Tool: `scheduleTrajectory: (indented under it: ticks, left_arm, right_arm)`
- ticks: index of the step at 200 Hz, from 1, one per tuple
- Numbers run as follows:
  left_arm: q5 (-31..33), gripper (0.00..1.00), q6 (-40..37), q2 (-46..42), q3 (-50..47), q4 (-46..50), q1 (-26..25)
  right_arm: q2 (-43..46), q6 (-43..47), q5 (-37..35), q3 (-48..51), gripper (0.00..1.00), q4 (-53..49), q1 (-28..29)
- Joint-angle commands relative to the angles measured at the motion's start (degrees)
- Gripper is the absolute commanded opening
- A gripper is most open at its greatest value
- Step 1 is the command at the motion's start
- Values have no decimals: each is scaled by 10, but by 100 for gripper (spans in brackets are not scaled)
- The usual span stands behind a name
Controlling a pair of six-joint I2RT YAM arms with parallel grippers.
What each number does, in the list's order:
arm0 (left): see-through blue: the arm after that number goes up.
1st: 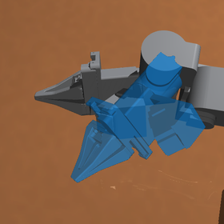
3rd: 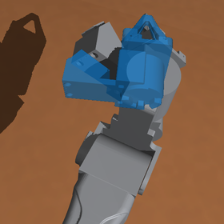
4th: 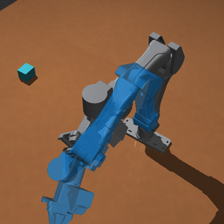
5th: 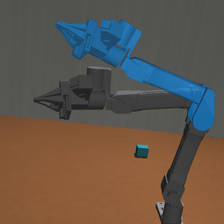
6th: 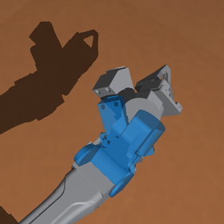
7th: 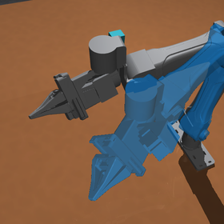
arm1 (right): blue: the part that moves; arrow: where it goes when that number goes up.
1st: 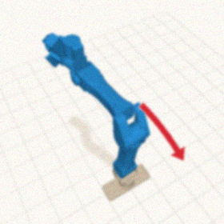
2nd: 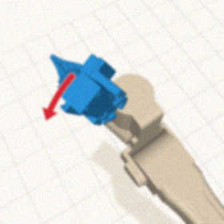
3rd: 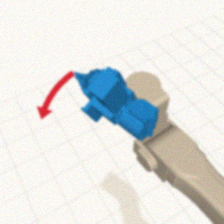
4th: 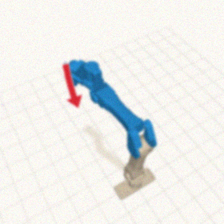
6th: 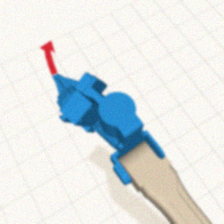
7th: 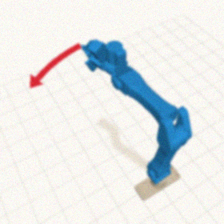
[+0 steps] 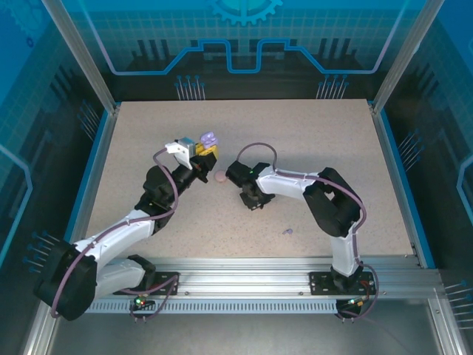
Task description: Insert the wireless bluetooth earbuds into the charging case
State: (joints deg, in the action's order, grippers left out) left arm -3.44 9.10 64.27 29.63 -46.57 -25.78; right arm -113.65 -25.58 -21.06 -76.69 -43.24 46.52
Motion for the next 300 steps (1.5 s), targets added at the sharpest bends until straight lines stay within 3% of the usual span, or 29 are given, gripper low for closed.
scheduleTrajectory:
  ticks: [1,58,85,125,169,300]
  left_arm:
    - [2,0,12,-2,7,-6,-6]
    - [3,0,13,2,11,-9,-7]
    - [4,0,15,4,13,-11,-8]
    - [3,0,17,9,15,-18,-8]
    - [0,0,18,14,18,-21,-9]
    - [-3,0,19,27,18,-36,-13]
  right_arm:
    - [-20,7,20,-12,24,-32,11]
    - [13,-57,59,-17,48,-34,9]
    - [41,-149,88,-21,54,-45,-1]
    - [75,-334,119,18,54,-36,-23]
    - [71,-445,97,27,46,-51,-25]
    - [21,-456,80,-2,40,-40,-46]
